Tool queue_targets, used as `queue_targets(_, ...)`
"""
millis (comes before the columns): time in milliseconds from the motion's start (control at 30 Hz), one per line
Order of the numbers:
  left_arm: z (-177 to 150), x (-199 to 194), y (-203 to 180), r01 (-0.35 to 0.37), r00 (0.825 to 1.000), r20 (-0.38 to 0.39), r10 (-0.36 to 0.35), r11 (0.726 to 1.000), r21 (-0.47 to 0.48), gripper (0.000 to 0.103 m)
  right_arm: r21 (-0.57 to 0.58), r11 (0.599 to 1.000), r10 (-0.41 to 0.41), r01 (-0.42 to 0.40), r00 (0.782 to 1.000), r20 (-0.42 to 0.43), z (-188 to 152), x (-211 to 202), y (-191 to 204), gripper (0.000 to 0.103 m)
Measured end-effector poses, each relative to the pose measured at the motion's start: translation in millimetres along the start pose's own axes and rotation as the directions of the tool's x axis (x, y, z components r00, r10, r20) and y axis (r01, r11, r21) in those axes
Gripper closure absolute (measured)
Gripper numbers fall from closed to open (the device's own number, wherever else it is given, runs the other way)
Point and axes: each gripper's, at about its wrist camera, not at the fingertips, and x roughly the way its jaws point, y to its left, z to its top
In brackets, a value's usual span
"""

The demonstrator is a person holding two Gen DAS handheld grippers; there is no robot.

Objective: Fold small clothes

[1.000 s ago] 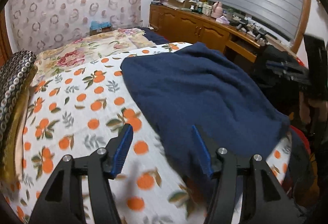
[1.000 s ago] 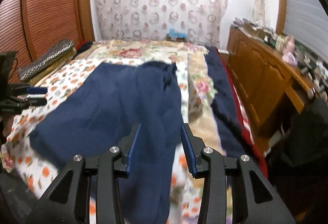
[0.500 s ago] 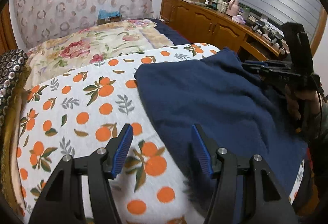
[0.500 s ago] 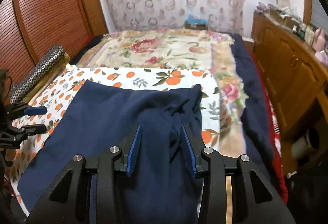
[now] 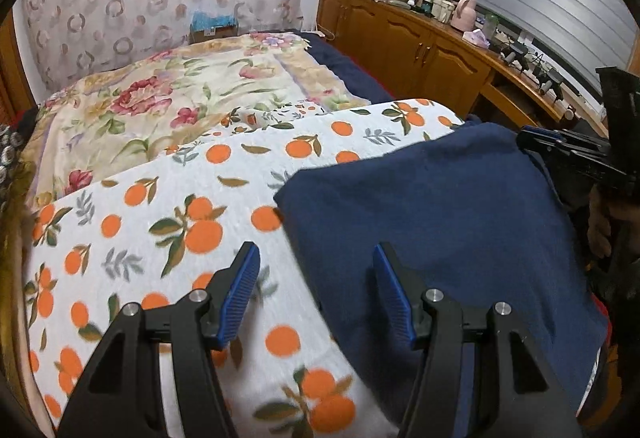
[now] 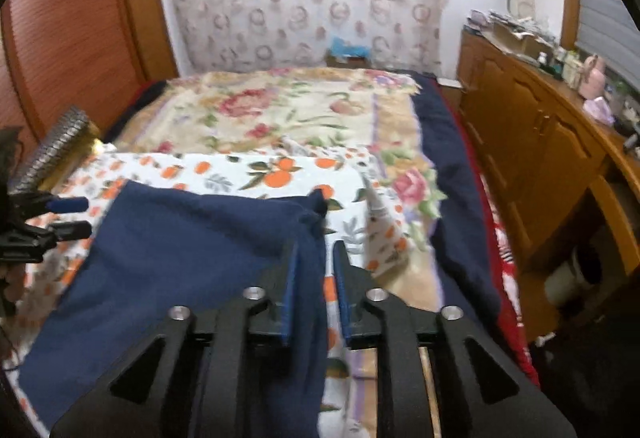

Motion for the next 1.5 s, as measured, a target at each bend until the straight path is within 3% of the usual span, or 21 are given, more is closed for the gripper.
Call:
queue_targets(67, 5.2, 7.3, 3.0, -0.007, 1.0, -0.01, 0.007, 1.0, 0.0, 0.045, 0.006, 1.0, 0.022, -0.022, 1.0, -0.003, 5.9, 5.6, -0.7, 0.061)
queue_targets(167, 11.9, 16.0, 8.1, 0.0, 1.0, -0.02, -0.001, 1.0, -0.011, 0.045, -0.006, 0.999, 0.051, -0.051, 0.998, -0.023, 10.7, 16.9, 1.3, 0.053)
queue_targets(367, 17.0, 23.7, 15.4, 0.027, 0.999, -0.019, -0.028, 0.999, -0.043, 0.045, 0.01, 0.997, 0.081, -0.081, 0.991, -0.106, 10.6, 52.2, -6.0, 0.048)
queue_targets(567, 18.1, 28.5, 20.3, 0.104, 0.994, -0.026, -0.106, 0.992, -0.076, 0.065, 0.039, 0.989, 0.148, -0.144, 0.98, -0.131, 7.7, 63.5, -9.7, 0.047)
queue_targets(633, 19.5, 29.7, 19.8, 0.112, 0.993, -0.021, -0.114, 0.991, -0.078, 0.067, 0.029, 0.985, 0.173, -0.171, 0.976, -0.134, 8.2, 63.3, -6.2, 0.047)
queue_targets(667, 20.1, 30.4, 19.8, 0.114, 0.993, -0.019, -0.116, 0.99, -0.077, 0.068, 0.018, 0.985, 0.172, -0.171, 0.976, -0.133, 8.1, 63.2, -3.8, 0.051)
queue_targets(700, 20.5, 30.9, 19.6, 0.117, 0.993, -0.018, -0.119, 0.99, -0.076, 0.077, 0.004, 0.985, 0.174, -0.175, 0.976, -0.133, 7.6, 64.2, -1.3, 0.054)
queue_targets(767, 21.6, 32.4, 15.6, 0.131, 0.991, -0.027, -0.132, 0.99, -0.045, 0.088, -0.019, 0.98, 0.195, -0.199, 0.971, -0.135, 7.2, 64.5, 4.4, 0.074)
queue_targets(833, 24.9, 28.2, 9.7, 0.128, 0.991, -0.033, -0.129, 0.992, -0.009, 0.097, -0.028, 0.978, 0.2, -0.205, 0.971, -0.133, 7.5, 62.0, 7.0, 0.084)
queue_targets(967, 30.2, -5.6, -3.8, 0.141, 0.989, 0.042, -0.142, 0.99, 0.014, 0.099, -0.037, 0.978, 0.205, -0.207, 0.977, -0.055, 11.3, 35.7, 12.0, 0.09)
queue_targets(1100, 34.1, -62.9, -21.6, 0.151, 0.974, 0.165, -0.158, 0.987, 0.05, 0.099, -0.076, 0.981, 0.183, -0.178, 0.981, 0.069, 17.7, -16.2, 27.5, 0.09)
queue_targets(1233, 30.7, -133.0, -37.3, 0.15, 0.939, 0.3, -0.169, 0.985, 0.087, 0.099, -0.114, 0.981, 0.177, -0.158, 0.967, 0.183, 22.6, -70.3, 45.7, 0.091)
queue_targets(1500, 10.0, -253.8, -44.3, 0.088, 0.869, 0.474, -0.143, 0.987, 0.136, 0.099, -0.177, 0.976, 0.185, -0.125, 0.905, 0.383, 33.1, -177.7, 81.5, 0.091)
